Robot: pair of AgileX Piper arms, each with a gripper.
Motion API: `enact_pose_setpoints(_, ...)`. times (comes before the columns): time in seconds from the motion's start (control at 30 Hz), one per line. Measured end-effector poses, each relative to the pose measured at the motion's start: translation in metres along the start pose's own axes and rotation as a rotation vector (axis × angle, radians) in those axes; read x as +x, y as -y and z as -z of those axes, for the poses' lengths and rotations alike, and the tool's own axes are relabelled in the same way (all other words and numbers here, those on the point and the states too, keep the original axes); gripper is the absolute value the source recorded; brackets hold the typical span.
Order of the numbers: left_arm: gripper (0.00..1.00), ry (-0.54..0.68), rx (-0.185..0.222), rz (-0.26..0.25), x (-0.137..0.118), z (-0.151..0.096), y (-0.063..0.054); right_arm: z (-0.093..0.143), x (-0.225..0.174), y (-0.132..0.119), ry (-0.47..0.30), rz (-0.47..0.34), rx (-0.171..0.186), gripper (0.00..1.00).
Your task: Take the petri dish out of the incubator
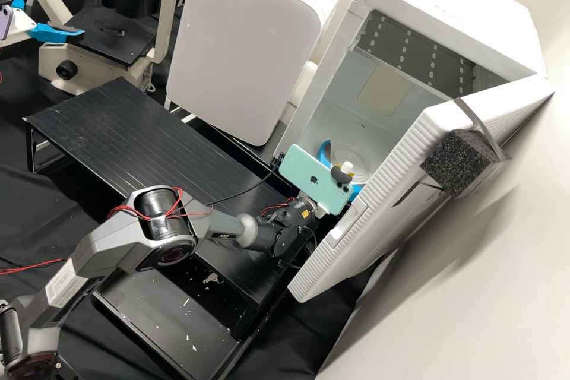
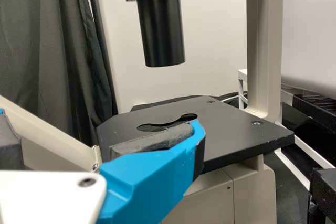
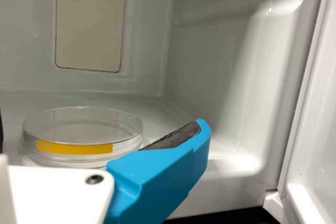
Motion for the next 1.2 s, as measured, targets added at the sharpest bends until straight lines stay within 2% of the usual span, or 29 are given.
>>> enact_pose_setpoints(0.37, 1.00, 0.000, 0.000, 0.000, 0.0000, 0.0000, 0.0000, 0.0004, 0.0035, -0.0039, -0.001, 0.027, -0.012, 0.00)
enact_pose_setpoints(0.63, 1.00, 0.000, 0.000, 0.000, 0.0000, 0.0000, 0.0000, -0.0030, 0.0036, -0.0041, 0.009, 0.031, 0.011, 0.00)
enact_pose_setpoints(0.9, 1.00, 0.000, 0.000, 0.000, 0.0000, 0.0000, 0.0000, -0.0015, 0.0052, -0.0056, 0.004, 0.037, -0.002, 0.00)
enact_pose_setpoints(1.2, 1.00, 0.000, 0.000, 0.000, 0.0000, 0.0000, 0.0000, -0.0014, 0.0051, -0.0053, 0.003, 0.041, 0.005, 0.00)
